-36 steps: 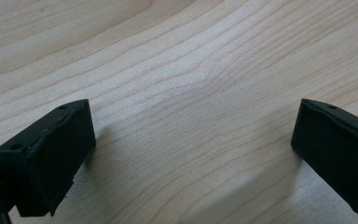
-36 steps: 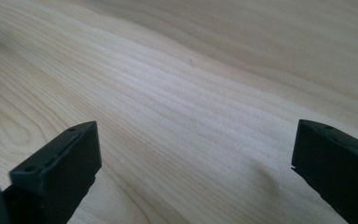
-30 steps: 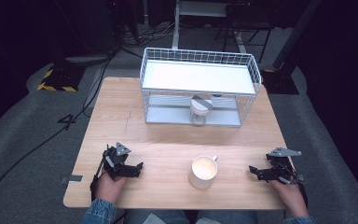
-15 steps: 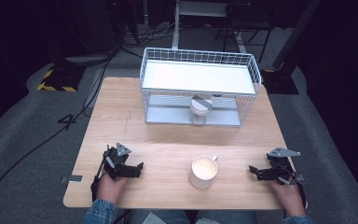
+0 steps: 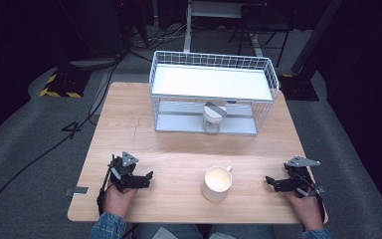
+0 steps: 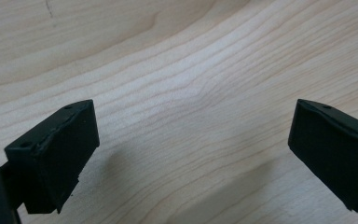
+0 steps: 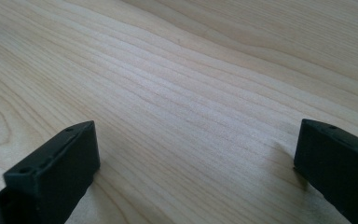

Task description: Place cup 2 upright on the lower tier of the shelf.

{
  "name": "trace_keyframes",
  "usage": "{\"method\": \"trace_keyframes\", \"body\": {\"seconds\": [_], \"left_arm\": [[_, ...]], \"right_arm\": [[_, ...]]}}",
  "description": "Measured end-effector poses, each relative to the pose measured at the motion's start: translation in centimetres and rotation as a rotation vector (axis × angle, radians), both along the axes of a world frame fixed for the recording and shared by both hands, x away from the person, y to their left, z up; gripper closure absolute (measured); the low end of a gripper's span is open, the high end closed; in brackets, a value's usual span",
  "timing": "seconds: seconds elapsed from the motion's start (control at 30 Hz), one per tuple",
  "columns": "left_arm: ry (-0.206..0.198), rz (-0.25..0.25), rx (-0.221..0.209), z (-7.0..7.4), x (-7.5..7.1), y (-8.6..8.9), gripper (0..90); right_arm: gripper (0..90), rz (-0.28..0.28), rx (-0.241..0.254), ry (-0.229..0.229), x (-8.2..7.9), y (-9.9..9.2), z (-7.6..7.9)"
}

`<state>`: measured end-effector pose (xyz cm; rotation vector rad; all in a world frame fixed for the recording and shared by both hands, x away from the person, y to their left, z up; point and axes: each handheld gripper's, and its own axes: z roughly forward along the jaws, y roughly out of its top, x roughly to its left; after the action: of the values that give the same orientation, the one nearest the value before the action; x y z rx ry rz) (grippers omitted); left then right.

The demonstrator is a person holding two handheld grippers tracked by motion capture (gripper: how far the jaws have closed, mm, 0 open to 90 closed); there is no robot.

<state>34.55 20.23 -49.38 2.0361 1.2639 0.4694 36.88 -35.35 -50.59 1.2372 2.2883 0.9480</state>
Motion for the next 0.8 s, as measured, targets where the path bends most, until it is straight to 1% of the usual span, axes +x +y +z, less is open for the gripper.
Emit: {"method": "trace_keyframes", "body": {"seconds": [0.07,0.13,0.17,0.2,0.23,0.27,0.33,0.37,0.4,0.5,0.6,0.63,0.67,0.7,0.73,0.77,0.8], "left_arm": [[-0.006,-0.002,-0.006,0.2,-0.1,-0.2,2.2],[-0.026,-0.022,-0.013,0.8,-0.5,-0.7,2.2],[-0.026,-0.022,-0.013,0.8,-0.5,-0.7,2.2],[-0.032,-0.035,-0.045,1.4,-0.8,-1.1,2.2],[-0.032,-0.035,-0.045,1.4,-0.8,-1.1,2.2],[-0.038,-0.053,-0.082,2.2,-1.2,-1.5,2.2],[-0.047,-0.073,-0.102,2.9,-1.7,-2.1,2.2],[-0.047,-0.073,-0.102,2.9,-1.7,-2.1,2.3],[-0.057,-0.083,-0.104,3.1,-1.9,-2.5,2.3],[-0.077,-0.122,-0.131,3.7,-2.6,-3.6,2.2],[-0.086,-0.160,-0.169,4.4,-3.2,-4.9,2.2],[-0.088,-0.177,-0.177,4.6,-3.4,-5.3,2.2],[-0.094,-0.209,-0.196,5.0,-3.8,-6.4,2.2],[-0.100,-0.227,-0.198,5.2,-4.0,-7.0,2.2],[-0.100,-0.227,-0.198,5.2,-4.0,-7.0,2.2],[-0.104,-0.246,-0.198,5.4,-4.2,-7.5,2.2],[-0.109,-0.277,-0.201,5.6,-4.6,-8.6,2.2]], "right_arm": [[0.0,0.000,0.000,0.000,0.0,0.0,0.0],[0.0,0.000,0.000,0.000,0.0,0.0,0.0],[0.0,-0.001,-0.001,0.001,0.0,0.0,0.0],[0.0,0.000,0.000,0.000,0.0,0.0,0.0],[0.0,0.000,0.000,0.000,0.0,0.0,0.0],[0.0,0.000,-0.001,0.000,0.0,0.0,0.0],[0.0,0.000,0.000,0.000,0.0,0.0,0.0],[0.0,0.000,0.000,0.000,0.0,0.0,0.0],[0.0,0.000,0.000,0.000,0.0,0.0,0.0],[0.0,-0.001,0.000,0.000,0.0,0.0,0.0],[0.0,-0.002,-0.001,0.000,0.0,0.0,0.0],[0.0,-0.002,-0.001,0.000,0.0,0.0,0.0],[0.0,-0.002,-0.001,0.000,0.0,0.0,0.0],[0.0,-0.002,-0.001,0.000,0.0,0.0,0.0],[0.0,-0.002,-0.001,0.000,0.0,0.0,0.0],[0.0,-0.002,-0.001,0.000,0.0,0.0,0.0],[0.0,-0.002,-0.001,0.000,0.0,0.0,0.0]]}}
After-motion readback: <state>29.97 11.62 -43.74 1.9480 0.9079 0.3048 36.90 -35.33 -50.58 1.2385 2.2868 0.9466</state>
